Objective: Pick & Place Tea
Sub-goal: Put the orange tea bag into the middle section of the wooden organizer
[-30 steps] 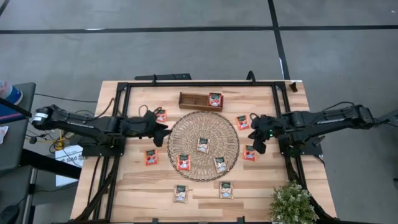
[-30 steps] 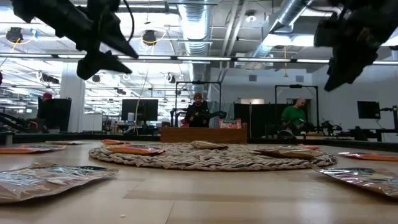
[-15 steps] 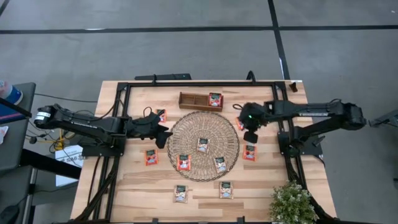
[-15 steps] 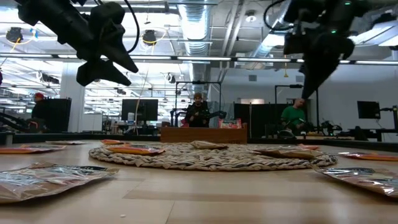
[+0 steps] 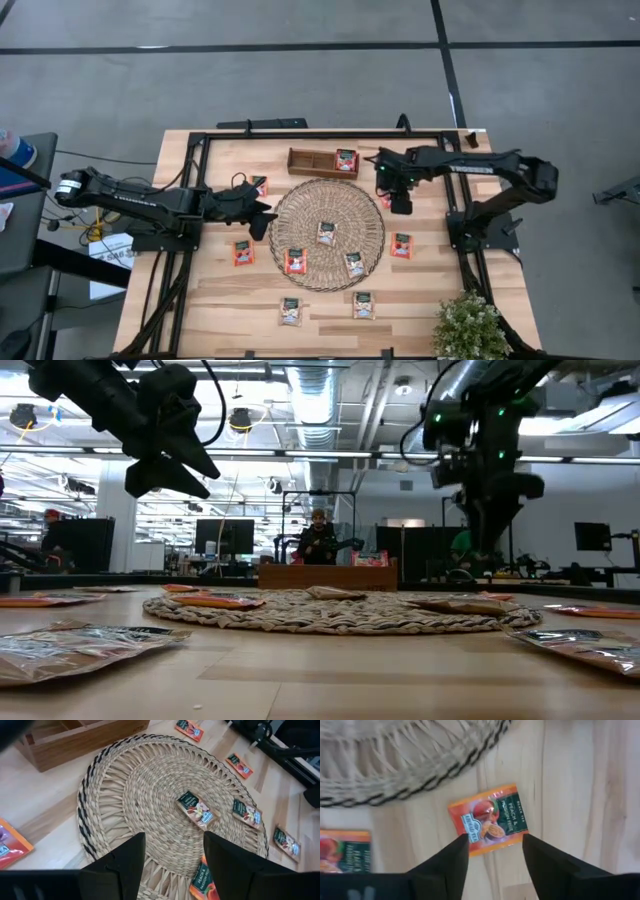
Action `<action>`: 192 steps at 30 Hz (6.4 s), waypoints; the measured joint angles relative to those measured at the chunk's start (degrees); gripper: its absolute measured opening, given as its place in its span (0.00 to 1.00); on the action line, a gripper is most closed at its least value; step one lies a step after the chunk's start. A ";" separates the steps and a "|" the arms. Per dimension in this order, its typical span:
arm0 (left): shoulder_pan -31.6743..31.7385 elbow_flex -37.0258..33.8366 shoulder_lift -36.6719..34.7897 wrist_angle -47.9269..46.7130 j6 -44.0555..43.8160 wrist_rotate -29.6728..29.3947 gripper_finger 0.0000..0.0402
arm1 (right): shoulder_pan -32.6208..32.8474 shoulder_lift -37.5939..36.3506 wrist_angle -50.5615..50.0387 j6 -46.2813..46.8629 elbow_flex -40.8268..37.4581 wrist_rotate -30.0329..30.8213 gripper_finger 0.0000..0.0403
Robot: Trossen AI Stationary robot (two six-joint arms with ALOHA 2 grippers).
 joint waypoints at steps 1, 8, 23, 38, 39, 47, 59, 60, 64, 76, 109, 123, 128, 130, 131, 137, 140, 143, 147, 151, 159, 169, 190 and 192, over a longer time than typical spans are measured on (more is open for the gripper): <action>0.00 0.00 -0.02 0.00 0.47 -0.02 0.48 | -0.51 1.02 0.00 -0.50 0.00 0.00 0.47; 0.02 0.00 -0.02 -0.04 1.54 -0.91 0.48 | -2.24 8.31 1.26 -1.97 1.55 0.04 0.45; 0.02 0.00 -0.02 -0.61 2.15 -1.14 0.48 | -4.45 20.28 1.81 -7.55 7.04 0.03 0.39; 0.02 0.00 -0.04 -1.07 3.62 -1.78 0.48 | -6.49 23.69 0.94 -4.42 7.23 -1.31 0.23; 0.02 0.00 -0.04 -1.07 3.62 -1.78 0.48 | -6.49 23.54 0.94 -4.22 7.17 -1.33 0.19; 0.02 -0.02 -0.04 -1.08 3.64 -1.79 0.48 | -6.62 23.56 0.29 -1.03 7.19 -1.46 0.01; 0.02 -0.04 -0.04 -1.16 3.62 -1.80 0.48 | -4.91 21.21 -7.59 0.34 15.28 -0.51 0.01; 0.02 -0.04 -0.04 -1.27 3.62 -1.78 0.48 | -4.40 20.06 -8.19 0.35 15.83 0.61 0.00; 0.02 -0.04 -0.04 -1.73 3.60 -1.79 0.48 | -2.06 14.32 -10.01 2.09 17.50 6.71 0.00; 0.07 -0.04 -0.04 -1.92 4.57 -7.48 0.48 | 8.38 4.69 20.39 5.65 19.19 24.30 0.00; 0.08 -0.04 -0.04 -3.32 6.50 -10.89 0.48 | 7.40 37.49 42.64 -2.57 30.03 42.49 0.00; 0.08 -0.04 -0.04 -3.26 6.68 -12.91 0.48 | 7.13 37.47 40.70 0.00 30.03 38.94 0.00; 0.07 -0.04 -0.04 -3.23 6.68 -13.19 0.48 | 6.83 37.47 40.10 0.15 30.03 37.54 0.00; 0.07 -0.04 -0.04 -3.23 6.68 -13.19 0.48 | 7.03 37.47 40.41 -0.08 30.03 37.42 0.00; 0.07 -0.04 -0.04 -3.23 6.68 -13.21 0.48 | 7.06 37.47 40.48 -0.08 30.03 37.34 0.00; 0.07 -0.04 -0.04 -3.23 6.68 -13.21 0.48 | 6.97 37.47 40.28 -0.28 30.03 36.89 0.00; 0.09 -0.04 -0.04 -3.23 6.68 -13.21 0.48 | 6.91 37.47 40.28 -0.30 30.03 36.89 0.02; 0.08 -0.04 -0.04 -3.21 6.68 -13.21 0.48 | 6.62 37.45 40.28 -0.31 30.03 35.75 0.06; 0.08 -0.04 -0.04 -3.21 6.68 -13.18 0.48 | 6.60 37.45 40.28 -0.33 30.03 34.69 0.13; 0.07 -0.04 -0.04 -3.21 6.70 -13.14 0.48 | 6.50 37.45 40.28 -1.60 30.03 34.67 0.16; 0.07 -0.04 -0.04 -3.21 6.70 -13.11 0.48 | 6.18 37.44 40.11 -3.62 30.01 34.49 0.17; 0.07 -0.04 -0.04 -3.21 6.70 -12.90 0.48 | 5.46 37.43 38.11 -9.02 30.01 34.95 0.12; 0.07 -0.04 -0.04 -3.19 6.70 -12.93 0.48 | 5.88 37.43 38.14 -13.87 30.01 29.99 0.18; 0.07 -0.04 -0.04 -3.19 6.70 -12.93 0.48 | 5.88 37.41 38.15 -13.87 30.01 29.99 0.20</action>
